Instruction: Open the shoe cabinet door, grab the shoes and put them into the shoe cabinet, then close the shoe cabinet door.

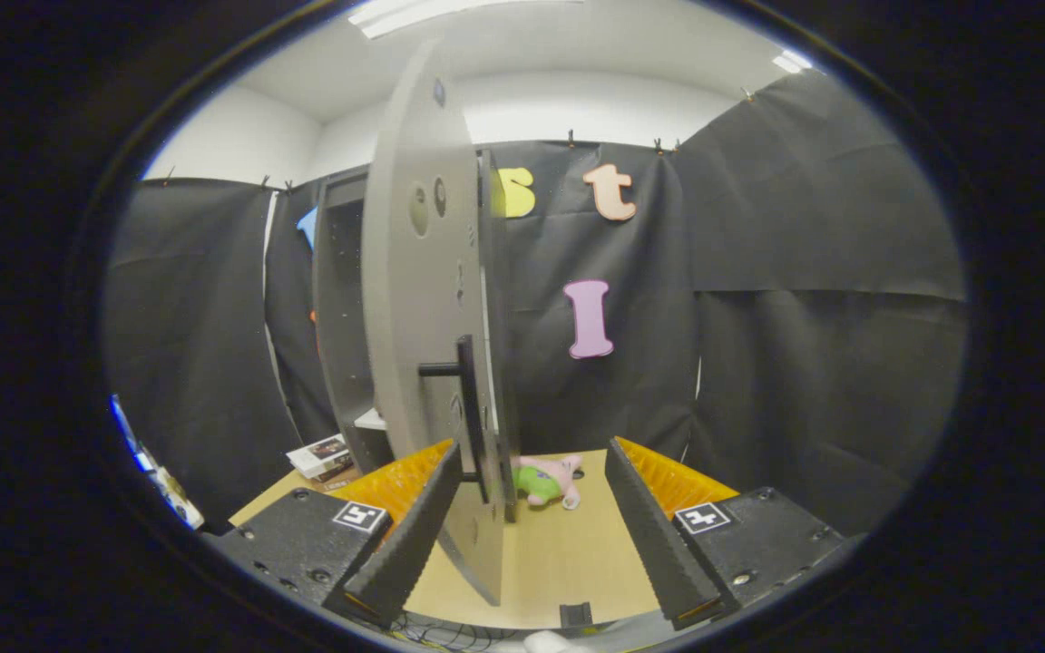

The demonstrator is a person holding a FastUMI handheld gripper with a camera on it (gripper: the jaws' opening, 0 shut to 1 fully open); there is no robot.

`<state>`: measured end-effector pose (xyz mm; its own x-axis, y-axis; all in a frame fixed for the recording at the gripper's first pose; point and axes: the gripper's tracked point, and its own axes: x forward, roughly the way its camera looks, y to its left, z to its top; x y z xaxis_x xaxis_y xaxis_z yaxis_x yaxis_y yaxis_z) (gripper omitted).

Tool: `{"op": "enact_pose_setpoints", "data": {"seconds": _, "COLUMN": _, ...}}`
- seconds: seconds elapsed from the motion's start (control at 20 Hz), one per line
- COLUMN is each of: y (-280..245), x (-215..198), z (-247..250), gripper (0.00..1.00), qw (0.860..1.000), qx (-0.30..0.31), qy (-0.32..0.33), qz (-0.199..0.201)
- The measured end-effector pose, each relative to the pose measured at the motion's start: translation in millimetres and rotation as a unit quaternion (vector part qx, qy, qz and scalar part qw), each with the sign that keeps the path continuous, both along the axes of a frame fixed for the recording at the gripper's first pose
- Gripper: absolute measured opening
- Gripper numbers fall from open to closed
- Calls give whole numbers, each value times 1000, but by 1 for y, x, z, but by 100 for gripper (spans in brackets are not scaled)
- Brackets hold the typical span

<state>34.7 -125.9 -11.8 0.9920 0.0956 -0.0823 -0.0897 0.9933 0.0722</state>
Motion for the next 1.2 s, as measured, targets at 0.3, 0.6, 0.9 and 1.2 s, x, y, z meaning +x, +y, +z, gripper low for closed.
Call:
{"op": "enact_pose_setpoints", "data": {"seconds": 0.3, "y": 4, "x": 29, "z": -6, "gripper": 99, "qw": 995, "qx": -4, "qy": 3, "qz": 95}}
{"op": "enact_pose_setpoints", "data": {"seconds": 0.6, "y": 23, "x": 40, "z": -8, "gripper": 94, "qw": 988, "qx": -36, "qy": 14, "qz": 147}}
{"op": "enact_pose_setpoints", "data": {"seconds": 0.9, "y": 71, "x": 32, "z": -9, "gripper": 94, "qw": 990, "qx": -47, "qy": 16, "qz": 130}}
{"op": "enact_pose_setpoints", "data": {"seconds": 1.2, "y": 138, "x": 33, "z": -12, "gripper": 94, "qw": 995, "qx": -36, "qy": 21, "qz": 96}}
